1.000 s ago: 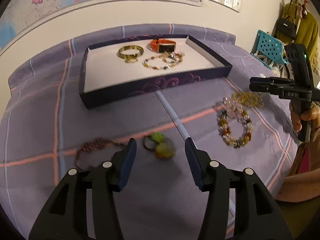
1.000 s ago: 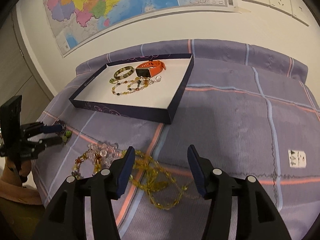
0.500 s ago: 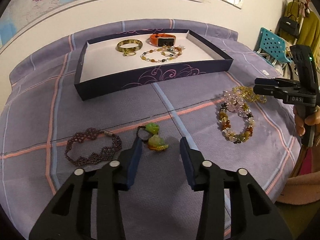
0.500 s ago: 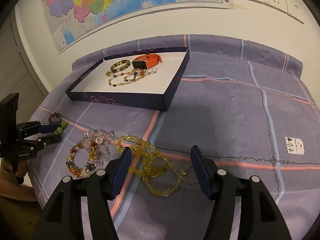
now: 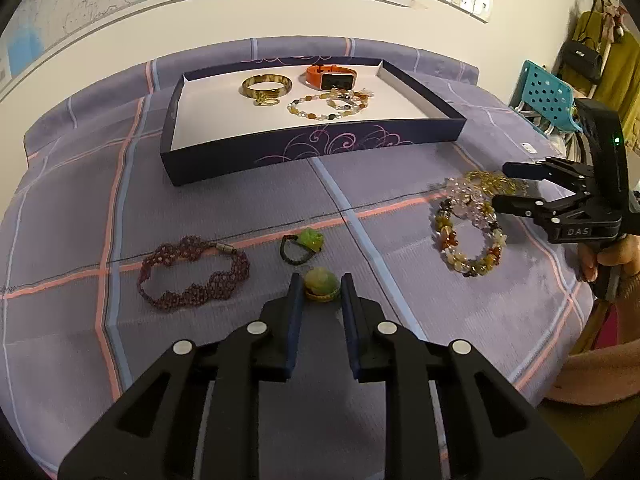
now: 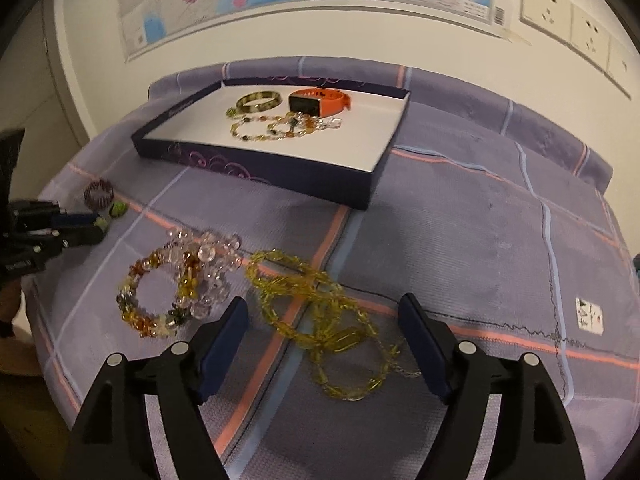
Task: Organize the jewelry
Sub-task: 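Grasp the yellow beaded necklace with the right gripper while the left grasps the green pendant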
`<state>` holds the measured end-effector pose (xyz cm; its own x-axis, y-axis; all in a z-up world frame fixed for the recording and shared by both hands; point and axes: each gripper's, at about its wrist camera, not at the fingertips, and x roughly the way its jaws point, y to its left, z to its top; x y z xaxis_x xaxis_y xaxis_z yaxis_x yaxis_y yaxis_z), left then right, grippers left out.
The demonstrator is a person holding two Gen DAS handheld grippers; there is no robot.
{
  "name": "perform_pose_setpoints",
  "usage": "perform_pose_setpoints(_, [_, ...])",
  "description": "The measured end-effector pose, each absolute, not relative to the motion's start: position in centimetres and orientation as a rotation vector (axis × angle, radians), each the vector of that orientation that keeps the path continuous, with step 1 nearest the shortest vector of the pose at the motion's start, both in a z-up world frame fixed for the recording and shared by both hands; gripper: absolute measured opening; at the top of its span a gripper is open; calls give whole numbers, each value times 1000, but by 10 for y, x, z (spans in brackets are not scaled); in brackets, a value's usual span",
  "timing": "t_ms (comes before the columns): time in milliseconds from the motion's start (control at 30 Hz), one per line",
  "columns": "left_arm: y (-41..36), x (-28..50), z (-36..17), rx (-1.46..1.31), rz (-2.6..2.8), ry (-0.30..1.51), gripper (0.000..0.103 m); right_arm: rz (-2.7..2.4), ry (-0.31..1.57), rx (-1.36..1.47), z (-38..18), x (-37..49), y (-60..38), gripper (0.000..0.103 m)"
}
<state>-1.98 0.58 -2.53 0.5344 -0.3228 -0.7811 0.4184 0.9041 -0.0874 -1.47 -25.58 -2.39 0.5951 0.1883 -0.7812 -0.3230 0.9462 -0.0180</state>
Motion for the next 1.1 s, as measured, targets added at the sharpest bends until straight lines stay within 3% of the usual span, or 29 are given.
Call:
perform_pose_setpoints(233, [5,-24,-26,121,-460,903,30,323,884,-168,-21,-19,-255,56])
perform_pose_setpoints(300, [4,-24,-27,123,-458,898,30,321,883,-161,-21,-19,-256,49])
perform_pose_setpoints(367, [4,-23,-27,122,-455,897,30,317,883,-138,-20,-18,-260,32])
perform_pose_setpoints(433, [3,-23,-27,132,-439,899,25,312,887,-121,-19,-17,-263,17])
perform_pose_setpoints(567, [4,-21,-26,134,-419,903,17,328,886,-85,-19,-17,-265,9])
perform_pose_setpoints(1100, [11,-25,-10,80,-452,857,12,445,752,149,29,-21,-276,8])
